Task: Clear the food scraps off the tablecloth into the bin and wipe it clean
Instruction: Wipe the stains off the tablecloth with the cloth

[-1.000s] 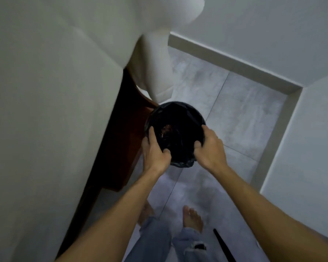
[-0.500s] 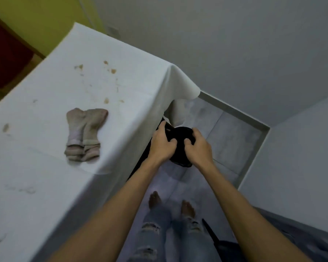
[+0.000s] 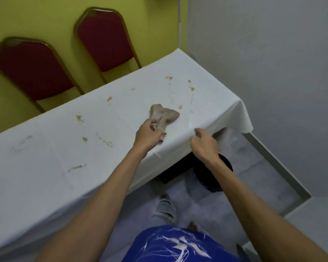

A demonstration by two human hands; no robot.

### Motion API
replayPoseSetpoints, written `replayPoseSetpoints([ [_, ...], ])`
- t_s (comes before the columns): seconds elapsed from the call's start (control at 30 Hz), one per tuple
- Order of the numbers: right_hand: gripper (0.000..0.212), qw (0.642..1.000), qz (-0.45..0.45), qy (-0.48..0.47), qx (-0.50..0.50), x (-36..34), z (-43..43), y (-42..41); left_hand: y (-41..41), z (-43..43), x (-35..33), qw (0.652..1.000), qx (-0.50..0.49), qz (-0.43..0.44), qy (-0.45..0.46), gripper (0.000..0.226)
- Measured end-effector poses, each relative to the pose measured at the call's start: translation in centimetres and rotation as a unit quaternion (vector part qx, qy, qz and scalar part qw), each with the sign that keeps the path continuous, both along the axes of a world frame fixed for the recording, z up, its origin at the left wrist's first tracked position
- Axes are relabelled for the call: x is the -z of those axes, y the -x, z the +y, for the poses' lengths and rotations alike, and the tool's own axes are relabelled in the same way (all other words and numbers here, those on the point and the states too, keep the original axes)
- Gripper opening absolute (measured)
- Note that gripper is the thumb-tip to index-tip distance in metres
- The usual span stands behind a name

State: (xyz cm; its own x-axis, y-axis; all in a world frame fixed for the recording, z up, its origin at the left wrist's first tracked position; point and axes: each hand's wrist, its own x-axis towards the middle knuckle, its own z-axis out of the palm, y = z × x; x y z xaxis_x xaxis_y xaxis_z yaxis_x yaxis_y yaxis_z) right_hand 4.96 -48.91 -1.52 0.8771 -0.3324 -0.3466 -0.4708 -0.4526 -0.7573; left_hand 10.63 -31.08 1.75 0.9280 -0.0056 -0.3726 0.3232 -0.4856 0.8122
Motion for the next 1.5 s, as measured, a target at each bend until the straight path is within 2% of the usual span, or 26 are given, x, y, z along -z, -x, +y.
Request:
replayPoseSetpoints([
  [0.1, 0.048, 1.0, 0.008, -0.001, -0.03, -0.1, 1.5, -2.7, -1.8, 1.9, 0.1, 0.999, -0.039, -0.006, -0.016, 0.041],
  [0.37, 0.043, 0.997, 0.068, -0.033, -0.003, 1.4, 4.4, -8.4, -7.5, 3.7, 2.7, 0.997, -0.055, 0.015, -0.051, 0.037],
  [0.47, 0.014, 0.994, 0.085, -0.058, 0.038, 2.2, 5.3, -10.5, -9.4, 3.5, 3.8, 0.996, -0.048, 0.045, -0.057, 0.031],
  [0.63, 0.033, 0.987, 0.086, -0.08, 0.109, 2.5, 6.1, -13.1, -11.2, 3.0, 5.3, 0.994, -0.056, 0.075, -0.064, 0.037],
  [0.73, 0.042, 0.982, 0.097, -0.106, 0.126, 2.9, 6.6, -14.0, -12.4, 3.0, 5.8, 0.992, -0.049, 0.103, -0.061, 0.057],
  [0.8, 0.045, 0.979, 0.11, -0.123, 0.123, 3.3, 6.7, -14.5, -12.8, 2.8, 6.1, 0.99, -0.034, 0.134, -0.028, 0.064],
  [1.0, 0.02, 0.981, 0.096, -0.114, 0.122, 3.0, 6.0, -15.1, -13.1, 2.6, 5.9, 0.977, -0.023, 0.175, 0.116, 0.034],
  [1.13, 0.015, 0.984, 0.075, -0.088, 0.139, 2.3, 4.6, -15.0, -13.0, 1.9, 5.8, 0.975, -0.009, 0.177, 0.134, 0.031],
  [1.2, 0.016, 0.986, 0.059, -0.06, 0.144, 1.9, 3.2, -14.9, -13.1, 1.8, 6.0, 0.982, -0.013, 0.162, 0.096, 0.025],
  [1.33, 0.018, 0.991, 0.037, 0.026, 0.128, 2.4, -0.4, -15.1, -13.0, 1.6, 7.1, 0.993, 0.004, 0.102, -0.057, 0.016],
  [1.43, 0.044, 0.979, -0.006, 0.189, 0.075, 4.1, -2.1, -15.2, -12.7, 1.2, 8.5, 0.984, 0.022, -0.048, -0.167, 0.012],
  [1.5, 0.057, 0.962, -0.036, 0.262, 0.062, 4.7, -1.9, -15.0, -12.9, 1.4, 9.8, 0.966, 0.012, -0.129, -0.222, 0.028],
])
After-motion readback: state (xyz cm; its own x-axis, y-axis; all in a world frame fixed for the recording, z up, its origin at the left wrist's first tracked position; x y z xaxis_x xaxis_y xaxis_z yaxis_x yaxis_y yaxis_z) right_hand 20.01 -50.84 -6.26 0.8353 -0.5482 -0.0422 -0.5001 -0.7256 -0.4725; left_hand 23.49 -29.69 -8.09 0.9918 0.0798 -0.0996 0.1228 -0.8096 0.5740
